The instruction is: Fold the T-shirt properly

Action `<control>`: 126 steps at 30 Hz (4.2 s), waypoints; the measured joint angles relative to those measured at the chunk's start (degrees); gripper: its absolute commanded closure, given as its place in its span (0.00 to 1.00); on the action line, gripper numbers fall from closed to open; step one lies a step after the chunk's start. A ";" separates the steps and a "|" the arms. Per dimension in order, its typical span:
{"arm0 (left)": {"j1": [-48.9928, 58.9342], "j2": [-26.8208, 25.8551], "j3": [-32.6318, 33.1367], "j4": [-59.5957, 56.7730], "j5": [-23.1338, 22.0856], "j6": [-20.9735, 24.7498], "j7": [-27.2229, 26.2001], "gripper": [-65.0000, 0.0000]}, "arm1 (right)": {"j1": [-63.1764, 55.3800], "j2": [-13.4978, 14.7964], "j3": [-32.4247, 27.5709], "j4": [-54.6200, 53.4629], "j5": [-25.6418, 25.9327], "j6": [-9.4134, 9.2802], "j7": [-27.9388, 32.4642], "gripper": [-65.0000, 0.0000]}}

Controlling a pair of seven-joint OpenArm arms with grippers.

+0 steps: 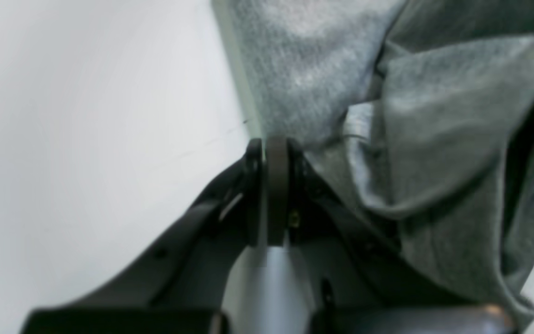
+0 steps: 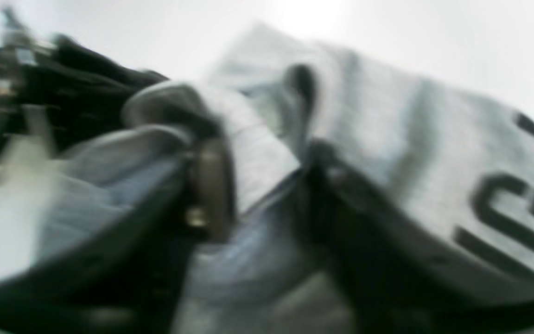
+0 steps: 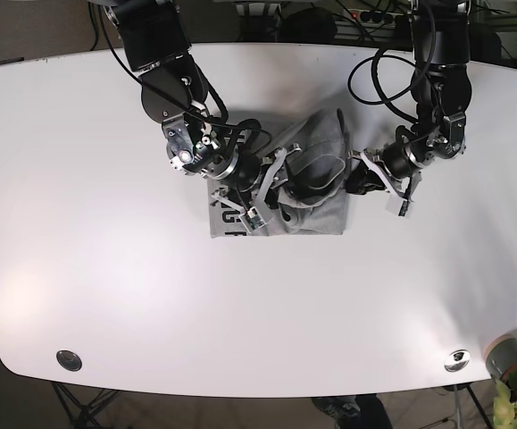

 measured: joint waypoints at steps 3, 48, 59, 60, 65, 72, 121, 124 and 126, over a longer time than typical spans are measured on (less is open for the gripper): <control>0.00 0.02 0.00 0.00 -0.02 -0.02 0.00 1.00 | 0.17 0.09 0.00 0.02 0.02 0.00 -0.02 0.95; -0.04 -0.17 0.00 7.76 -0.07 -0.04 0.02 1.00 | 10.69 -3.82 -5.18 -1.77 0.02 0.15 -6.43 0.49; 2.54 -1.40 -1.07 10.21 -0.02 -0.33 0.48 1.00 | 11.17 -4.13 -5.29 -4.59 0.15 0.31 -6.19 0.49; 3.41 -1.73 -2.45 11.30 -0.15 -0.46 0.52 1.00 | 11.08 -4.13 -5.29 -5.31 0.00 0.13 -6.34 0.49; 6.29 -3.15 -6.16 14.51 0.20 0.02 0.48 1.00 | 11.04 -5.40 -5.25 -6.73 0.04 0.15 -6.21 0.49; 9.25 -2.54 -9.27 16.06 0.07 -0.04 0.52 1.00 | 11.15 -5.95 -6.19 -8.98 0.09 0.24 -4.68 0.49; 12.55 -4.09 -10.62 15.96 0.24 -6.93 0.46 1.00 | 18.93 -7.78 -18.47 -17.59 3.63 -3.15 -0.85 0.66; 12.59 -4.09 -10.62 15.96 0.24 -6.95 0.48 1.00 | 19.26 -7.63 -18.99 -17.57 3.56 -6.71 -0.22 0.70; 12.59 -4.09 -10.62 15.96 0.31 -6.95 0.50 1.00 | 19.23 -7.54 -18.99 -17.57 2.23 -7.89 -0.20 0.68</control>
